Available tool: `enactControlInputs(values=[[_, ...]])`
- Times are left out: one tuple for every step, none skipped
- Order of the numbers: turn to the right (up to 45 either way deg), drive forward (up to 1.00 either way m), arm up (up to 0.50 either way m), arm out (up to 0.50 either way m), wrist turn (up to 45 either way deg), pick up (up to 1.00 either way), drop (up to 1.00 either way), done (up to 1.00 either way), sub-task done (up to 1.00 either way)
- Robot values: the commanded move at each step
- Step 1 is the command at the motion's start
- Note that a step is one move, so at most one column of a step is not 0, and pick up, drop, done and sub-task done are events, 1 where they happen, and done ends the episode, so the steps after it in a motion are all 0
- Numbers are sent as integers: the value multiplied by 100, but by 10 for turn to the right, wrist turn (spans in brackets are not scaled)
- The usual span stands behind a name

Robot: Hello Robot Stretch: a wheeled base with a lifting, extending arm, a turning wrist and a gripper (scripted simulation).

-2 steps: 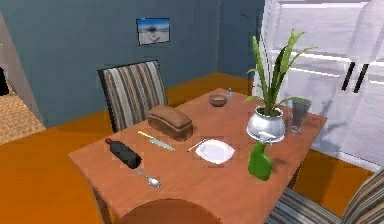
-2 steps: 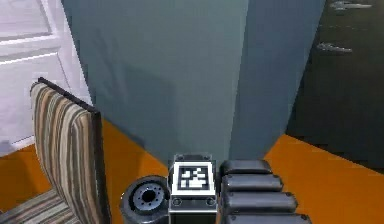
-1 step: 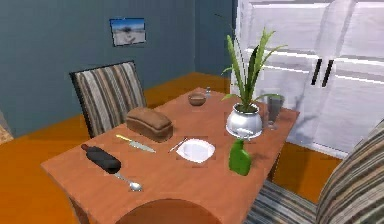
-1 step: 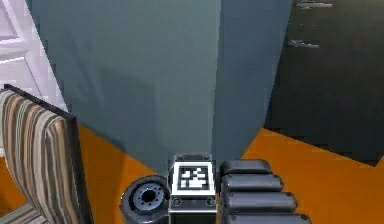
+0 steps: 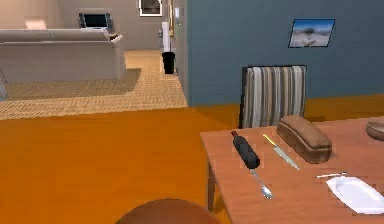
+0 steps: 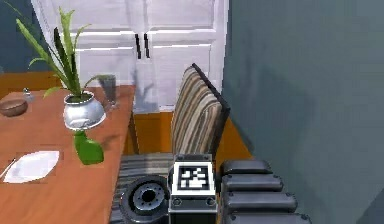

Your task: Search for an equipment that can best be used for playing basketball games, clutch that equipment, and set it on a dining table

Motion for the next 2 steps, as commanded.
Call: enactControlInputs(values=[[-30,0,0,0,0,0,0,0,0],[420,0,0,0,0,0,0,0,0]])
